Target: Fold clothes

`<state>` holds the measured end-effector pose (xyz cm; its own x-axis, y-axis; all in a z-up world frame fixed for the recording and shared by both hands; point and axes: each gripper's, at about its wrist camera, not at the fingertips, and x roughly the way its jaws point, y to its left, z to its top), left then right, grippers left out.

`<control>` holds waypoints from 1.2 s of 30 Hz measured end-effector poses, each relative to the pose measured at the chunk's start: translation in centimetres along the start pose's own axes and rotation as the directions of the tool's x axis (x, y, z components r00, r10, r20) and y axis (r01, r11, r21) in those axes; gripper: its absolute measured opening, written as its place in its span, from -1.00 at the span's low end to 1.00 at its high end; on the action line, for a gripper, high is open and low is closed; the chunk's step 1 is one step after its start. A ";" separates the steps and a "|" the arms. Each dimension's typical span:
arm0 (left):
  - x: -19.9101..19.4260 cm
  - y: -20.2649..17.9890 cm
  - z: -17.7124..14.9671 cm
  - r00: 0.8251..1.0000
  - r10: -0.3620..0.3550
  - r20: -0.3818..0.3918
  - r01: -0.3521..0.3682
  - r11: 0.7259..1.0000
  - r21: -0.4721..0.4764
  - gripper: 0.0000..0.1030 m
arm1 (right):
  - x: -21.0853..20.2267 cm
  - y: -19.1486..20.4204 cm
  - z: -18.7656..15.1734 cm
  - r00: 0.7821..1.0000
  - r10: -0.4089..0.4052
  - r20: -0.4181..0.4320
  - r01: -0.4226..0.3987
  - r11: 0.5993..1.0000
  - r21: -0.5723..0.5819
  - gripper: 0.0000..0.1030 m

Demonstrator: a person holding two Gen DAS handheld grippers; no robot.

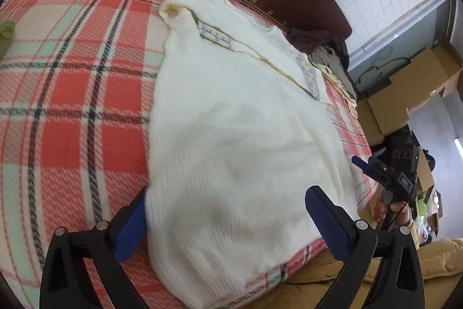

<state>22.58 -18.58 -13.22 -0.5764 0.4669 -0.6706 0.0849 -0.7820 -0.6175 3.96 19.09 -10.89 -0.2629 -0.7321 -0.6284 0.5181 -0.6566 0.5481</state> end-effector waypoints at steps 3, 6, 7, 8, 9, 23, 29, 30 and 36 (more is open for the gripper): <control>0.3 -0.5 -0.8 0.998 -0.062 -0.007 0.062 0.998 -0.016 0.99 | 0.2 0.2 -1.7 0.998 -0.017 -0.053 0.015 1.000 -0.023 0.57; 0.7 -0.6 -1.4 0.988 -0.156 -0.010 0.155 0.986 -0.060 0.99 | 1.1 1.1 -3.5 0.996 0.037 -0.087 -0.042 0.998 -0.050 0.58; 0.9 -0.7 -1.5 0.984 -0.175 -0.011 0.174 0.982 -0.066 0.99 | 1.4 1.5 -4.0 0.996 0.049 -0.080 -0.055 0.996 -0.074 0.58; 1.1 -0.9 -1.6 0.982 -0.187 -0.011 0.186 0.980 -0.066 0.99 | 1.7 1.9 -4.2 0.996 0.055 -0.072 -0.062 0.994 -0.089 0.62; 1.3 -1.2 -1.7 0.980 -0.199 -0.011 0.198 0.978 -0.066 0.99 | 1.9 2.2 -4.3 0.995 0.070 -0.065 -0.076 0.993 -0.095 0.62; 2.7 -2.5 -1.4 0.981 -0.193 -0.018 0.192 0.980 -0.054 0.97 | 3.3 3.3 -5.1 0.987 0.159 -0.029 -0.161 0.977 -0.141 0.62; 3.4 -1.9 -0.6 0.996 -0.072 -0.052 0.067 0.994 -0.081 -0.36 | 4.9 2.6 -4.9 0.990 0.133 -0.041 -0.136 0.988 -0.069 -0.60; 3.3 -1.5 -0.6 0.996 -0.068 -0.054 0.063 0.994 -0.094 -0.42 | 5.0 2.1 -5.0 0.989 0.141 -0.045 -0.143 0.989 -0.039 -0.67; 3.3 -0.4 -0.8 0.975 -0.211 -0.068 0.199 0.968 -0.150 0.18 | 4.4 1.7 -5.5 0.972 0.225 -0.063 -0.226 0.974 -0.003 -0.56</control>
